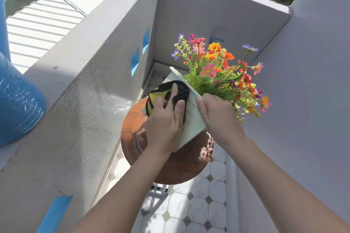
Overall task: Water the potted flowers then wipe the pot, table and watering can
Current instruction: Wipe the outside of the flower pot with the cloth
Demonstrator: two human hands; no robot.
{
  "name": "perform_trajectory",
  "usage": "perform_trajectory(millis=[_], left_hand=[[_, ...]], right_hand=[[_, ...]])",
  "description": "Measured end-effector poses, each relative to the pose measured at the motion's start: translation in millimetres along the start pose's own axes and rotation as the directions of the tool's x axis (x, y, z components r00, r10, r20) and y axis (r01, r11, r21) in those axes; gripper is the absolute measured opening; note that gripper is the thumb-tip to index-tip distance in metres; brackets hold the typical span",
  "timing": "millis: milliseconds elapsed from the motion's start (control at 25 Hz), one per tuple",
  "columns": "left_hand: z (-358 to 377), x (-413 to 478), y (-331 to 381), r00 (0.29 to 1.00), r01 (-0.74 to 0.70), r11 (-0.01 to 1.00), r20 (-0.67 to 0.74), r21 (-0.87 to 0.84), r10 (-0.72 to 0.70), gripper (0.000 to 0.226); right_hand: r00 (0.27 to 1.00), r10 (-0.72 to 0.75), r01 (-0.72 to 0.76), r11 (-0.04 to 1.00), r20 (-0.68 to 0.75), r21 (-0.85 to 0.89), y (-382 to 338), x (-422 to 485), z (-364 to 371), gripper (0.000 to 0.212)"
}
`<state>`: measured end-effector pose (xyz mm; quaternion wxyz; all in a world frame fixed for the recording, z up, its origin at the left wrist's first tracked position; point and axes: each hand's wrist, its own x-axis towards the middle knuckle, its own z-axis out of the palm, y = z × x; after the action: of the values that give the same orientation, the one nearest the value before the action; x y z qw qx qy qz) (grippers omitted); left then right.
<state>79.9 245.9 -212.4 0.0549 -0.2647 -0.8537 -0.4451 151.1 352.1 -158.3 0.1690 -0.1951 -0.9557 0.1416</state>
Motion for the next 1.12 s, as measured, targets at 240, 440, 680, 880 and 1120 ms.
perform_trajectory(millis=[240, 440, 680, 880, 1120], left_hand=[[0, -52, -15, 0.977, -0.208, 0.977, 0.036, -0.055, 0.21, 0.045], [6, -64, -29, 0.902, -0.433, 0.902, -0.008, 0.007, 0.433, 0.037], [9, -54, -17, 0.878, -0.476, 0.878, -0.017, 0.047, 0.477, 0.036], [1, -81, -48, 0.887, -0.461, 0.887, 0.013, -0.03, 0.462, 0.034], [14, -33, -11, 0.978, -0.207, 0.974, -0.011, -0.093, 0.207, 0.046]], right_hand=[[0.998, 0.006, -0.006, 1.0, 0.061, 0.0, -2, 3, -5, 0.035], [0.997, 0.012, -0.013, 1.0, 0.077, 0.009, 1, 6, -7, 0.037], [0.997, 0.02, -0.022, 0.999, 0.076, 0.025, -3, 9, -6, 0.037], [0.995, 0.014, -0.014, 1.0, 0.094, 0.005, 1, 12, -7, 0.04], [0.996, -0.011, 0.01, 1.0, 0.089, 0.011, 6, 13, -4, 0.037]])
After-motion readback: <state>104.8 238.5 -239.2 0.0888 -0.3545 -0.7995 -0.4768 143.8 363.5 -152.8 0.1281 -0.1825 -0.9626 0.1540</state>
